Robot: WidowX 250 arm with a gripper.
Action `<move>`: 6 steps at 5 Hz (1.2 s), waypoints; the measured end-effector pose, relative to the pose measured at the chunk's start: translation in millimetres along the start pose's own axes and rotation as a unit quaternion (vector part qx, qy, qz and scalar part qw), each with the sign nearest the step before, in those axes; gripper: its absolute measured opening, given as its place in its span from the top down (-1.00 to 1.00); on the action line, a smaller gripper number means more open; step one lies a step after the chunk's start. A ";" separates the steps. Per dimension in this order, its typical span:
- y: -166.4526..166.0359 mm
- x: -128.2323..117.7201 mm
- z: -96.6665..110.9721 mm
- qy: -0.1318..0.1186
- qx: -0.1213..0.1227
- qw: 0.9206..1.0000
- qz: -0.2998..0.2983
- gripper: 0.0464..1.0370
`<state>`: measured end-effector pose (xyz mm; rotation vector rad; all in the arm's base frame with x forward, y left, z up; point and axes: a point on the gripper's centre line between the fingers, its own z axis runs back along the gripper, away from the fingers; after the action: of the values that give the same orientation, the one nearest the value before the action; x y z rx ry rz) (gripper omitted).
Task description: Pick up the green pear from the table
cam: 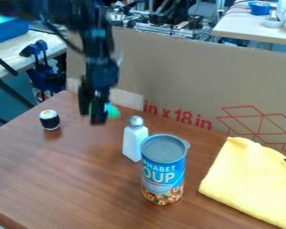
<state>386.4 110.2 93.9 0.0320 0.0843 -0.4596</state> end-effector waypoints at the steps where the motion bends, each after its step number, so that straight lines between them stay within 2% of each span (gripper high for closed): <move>1: -47.1 -24.3 54.1 -0.038 0.042 0.998 0.020 -0.62; 2: -70.0 -45.2 62.1 0.014 0.048 0.999 0.015 -0.62; 3: -79.9 -59.4 50.7 0.068 0.041 0.997 0.013 -0.62; 4: -87.2 -62.4 12.5 0.149 0.017 0.989 0.011 -0.62; 5: -98.0 -62.8 -19.9 0.207 -0.006 0.978 -0.008 -0.62; 6: -114.1 -62.9 -42.1 0.211 -0.003 0.976 -0.052 -0.62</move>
<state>276.4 37.9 56.2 0.1202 0.5067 -0.5522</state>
